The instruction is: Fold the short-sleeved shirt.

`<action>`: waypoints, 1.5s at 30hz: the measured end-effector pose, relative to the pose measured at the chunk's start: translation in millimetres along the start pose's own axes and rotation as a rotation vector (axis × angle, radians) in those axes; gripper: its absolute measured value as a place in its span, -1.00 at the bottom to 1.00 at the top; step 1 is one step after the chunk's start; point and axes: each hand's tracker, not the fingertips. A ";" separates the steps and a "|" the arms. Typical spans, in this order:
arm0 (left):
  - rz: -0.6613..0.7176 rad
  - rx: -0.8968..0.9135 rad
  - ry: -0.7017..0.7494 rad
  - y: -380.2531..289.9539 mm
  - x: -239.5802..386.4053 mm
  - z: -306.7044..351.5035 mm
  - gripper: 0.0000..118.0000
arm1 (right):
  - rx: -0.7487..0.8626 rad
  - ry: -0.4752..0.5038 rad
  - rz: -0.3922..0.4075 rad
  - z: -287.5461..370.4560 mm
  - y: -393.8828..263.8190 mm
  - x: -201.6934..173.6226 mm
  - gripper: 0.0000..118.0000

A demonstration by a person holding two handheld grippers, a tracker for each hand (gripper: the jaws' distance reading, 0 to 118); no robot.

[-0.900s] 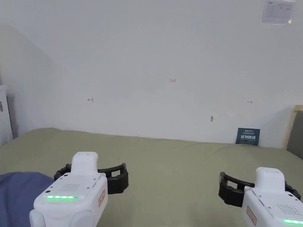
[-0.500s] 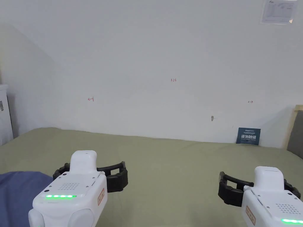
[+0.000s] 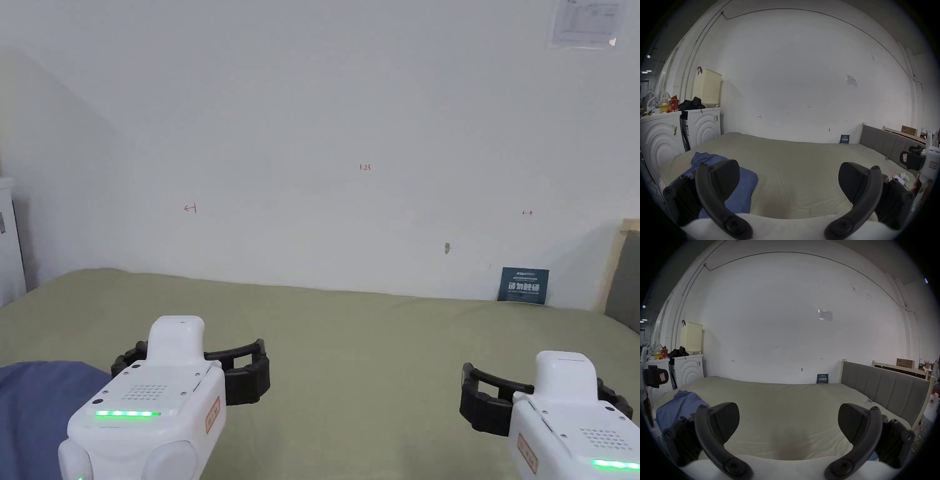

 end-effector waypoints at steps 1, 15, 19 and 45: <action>-0.005 -0.002 -0.002 -0.5 0.4 -0.1 1.00 | -0.003 0.002 0.004 -0.3 0.0 -0.1 1.00; 0.003 -0.012 -0.016 2.1 2.9 3.3 1.00 | -0.003 0.005 -0.009 4.9 1.5 2.3 1.00; -0.010 -0.013 -0.019 1.5 3.9 3.8 1.00 | 0.005 0.007 -0.006 5.9 3.6 1.5 1.00; -0.019 -0.021 -0.019 2.5 5.9 6.6 1.00 | 0.008 0.008 0.012 7.5 3.5 -0.8 1.00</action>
